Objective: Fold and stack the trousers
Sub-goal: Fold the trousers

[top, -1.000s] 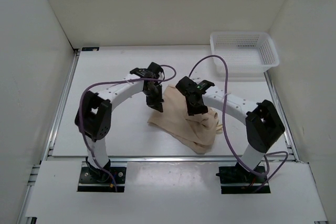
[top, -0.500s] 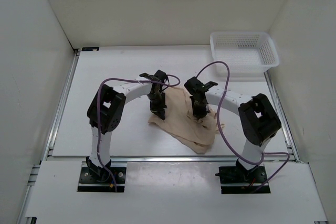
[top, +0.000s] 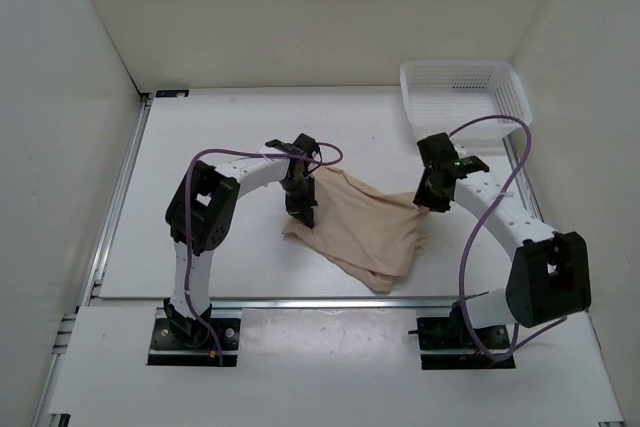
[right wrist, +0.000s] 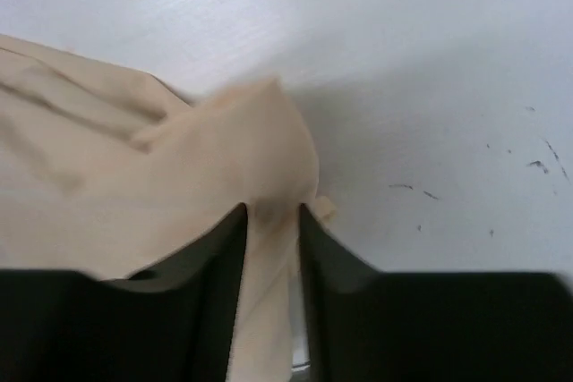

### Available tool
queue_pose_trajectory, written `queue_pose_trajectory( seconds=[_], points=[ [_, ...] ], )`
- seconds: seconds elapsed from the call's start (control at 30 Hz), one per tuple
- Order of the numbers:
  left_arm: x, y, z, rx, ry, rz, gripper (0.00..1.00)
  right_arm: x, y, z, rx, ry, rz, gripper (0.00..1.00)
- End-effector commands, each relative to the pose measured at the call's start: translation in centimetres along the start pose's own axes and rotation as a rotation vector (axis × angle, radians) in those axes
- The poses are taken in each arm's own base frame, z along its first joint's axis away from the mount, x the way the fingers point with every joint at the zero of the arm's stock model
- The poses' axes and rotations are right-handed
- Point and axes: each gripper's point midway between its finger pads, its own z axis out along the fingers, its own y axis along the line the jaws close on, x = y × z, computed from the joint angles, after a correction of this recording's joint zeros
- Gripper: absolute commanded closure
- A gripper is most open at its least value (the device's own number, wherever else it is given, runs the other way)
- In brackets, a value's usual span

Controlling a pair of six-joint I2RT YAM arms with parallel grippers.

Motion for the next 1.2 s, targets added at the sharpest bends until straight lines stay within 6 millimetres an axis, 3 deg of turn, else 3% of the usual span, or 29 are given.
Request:
queue_pose_trajectory(
  seconds=[0.0, 0.07, 0.2, 0.27, 0.4, 0.5, 0.53, 0.67, 0.73, 0.8, 0.83, 0.87, 1.0, 1.03, 1.13, 1.17],
  points=[
    [-0.3, 0.0, 0.3, 0.012, -0.011, 0.001, 0.89, 1.3, -1.3, 0.9, 0.097, 0.052, 0.053, 0.61],
    [-0.6, -0.2, 0.1, 0.017, -0.019, 0.004, 0.89, 1.0, -2.3, 0.5, 0.151, 0.023, 0.094, 0.56],
    [-0.6, -0.2, 0.1, 0.017, -0.019, 0.004, 0.89, 0.0, -2.3, -1.8, 0.107, -0.056, 0.163, 0.47],
    [-0.6, -0.2, 0.1, 0.017, -0.019, 0.004, 0.89, -0.2, -2.1, -2.6, 0.082, -0.079, 0.152, 0.52],
    [-1.1, -1.5, -1.5, 0.066, -0.049, 0.027, 0.89, 1.3, -0.1, -3.5, -0.014, -0.028, 0.045, 0.81],
    [-1.1, -2.6, -4.3, 0.109, -0.089, 0.044, 0.89, 4.0, 1.8, -4.1, -0.141, 0.023, -0.042, 0.83],
    [-1.3, -3.1, -5.3, 0.122, -0.107, 0.05, 0.88, 5.5, 3.4, -4.9, -0.231, 0.065, -0.075, 0.83],
    [-2.5, -4.0, -8.0, 0.123, -0.174, 0.081, 0.87, 9.2, 5.0, -5.0, -0.329, 0.157, -0.151, 0.76],
    [-2.8, -3.8, -7.4, 0.102, -0.159, 0.074, 0.87, 11.0, 4.2, -4.3, -0.284, 0.21, -0.145, 0.68],
    [-2.7, -3.7, -7.2, 0.093, -0.149, 0.08, 0.87, 11.4, 3.2, -4.4, -0.249, 0.201, -0.142, 0.57],
    [-2.7, -3.7, -7.2, 0.093, -0.148, 0.08, 0.87, 11.5, 2.2, -4.6, -0.221, 0.189, -0.116, 0.44],
    [-2.7, -3.7, -7.2, 0.093, -0.148, 0.08, 0.86, 11.4, 1.9, -4.9, -0.215, 0.177, -0.115, 0.38],
    [-3.3, -3.2, -6.6, 0.061, -0.159, 0.084, 0.84, 12.5, 0.9, -4.9, -0.202, 0.197, -0.096, 0.28],
    [-3.6, -3.0, -5.6, 0.048, -0.142, 0.088, 0.84, 12.4, 1.3, -4.9, -0.222, 0.192, -0.093, 0.31],
    [-4.0, -2.7, -3.1, 0.028, -0.092, 0.087, 0.84, 12.8, 2.4, -3.6, -0.246, 0.214, -0.092, 0.52],
    [-3.9, -2.5, -2.5, 0.02, -0.08, 0.083, 0.85, 12.8, 3.1, -3.0, -0.265, 0.212, -0.09, 0.66]
  ],
)
